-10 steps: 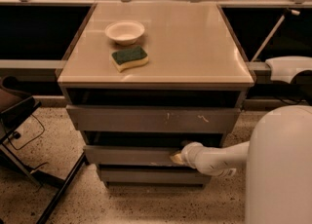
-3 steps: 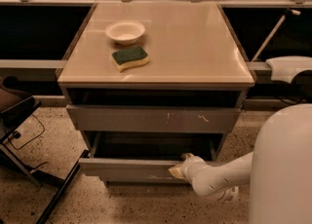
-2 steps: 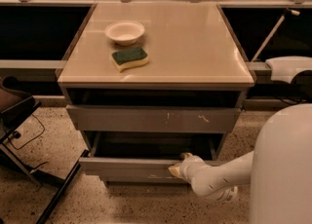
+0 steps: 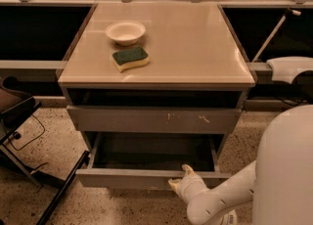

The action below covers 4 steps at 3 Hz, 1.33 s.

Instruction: Open middle drawer

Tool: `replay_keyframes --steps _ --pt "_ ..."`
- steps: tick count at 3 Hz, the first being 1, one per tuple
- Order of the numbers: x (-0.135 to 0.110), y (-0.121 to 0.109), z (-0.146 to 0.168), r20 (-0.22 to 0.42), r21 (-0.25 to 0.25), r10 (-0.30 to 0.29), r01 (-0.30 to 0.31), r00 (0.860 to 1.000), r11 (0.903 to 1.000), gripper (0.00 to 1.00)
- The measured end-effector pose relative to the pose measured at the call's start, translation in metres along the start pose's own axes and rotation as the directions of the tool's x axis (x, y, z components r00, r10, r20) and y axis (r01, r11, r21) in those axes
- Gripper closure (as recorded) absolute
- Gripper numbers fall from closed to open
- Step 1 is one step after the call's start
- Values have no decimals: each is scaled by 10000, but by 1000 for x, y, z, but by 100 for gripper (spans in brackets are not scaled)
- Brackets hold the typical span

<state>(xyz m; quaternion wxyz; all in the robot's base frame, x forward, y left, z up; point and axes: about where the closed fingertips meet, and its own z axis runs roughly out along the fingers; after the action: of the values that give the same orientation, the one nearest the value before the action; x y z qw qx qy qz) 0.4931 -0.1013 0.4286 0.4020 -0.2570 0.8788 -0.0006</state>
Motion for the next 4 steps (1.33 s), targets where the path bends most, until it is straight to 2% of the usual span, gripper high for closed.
replay_keyframes --steps 1,2,4 --pt "-3 -1 -3 0 1 1 -1 10000 10000 100" --pt "10 10 -17 -15 270 174 -173 9998 9995 100" --pt "7 9 -20 -16 283 183 -182 9998 9994 100"
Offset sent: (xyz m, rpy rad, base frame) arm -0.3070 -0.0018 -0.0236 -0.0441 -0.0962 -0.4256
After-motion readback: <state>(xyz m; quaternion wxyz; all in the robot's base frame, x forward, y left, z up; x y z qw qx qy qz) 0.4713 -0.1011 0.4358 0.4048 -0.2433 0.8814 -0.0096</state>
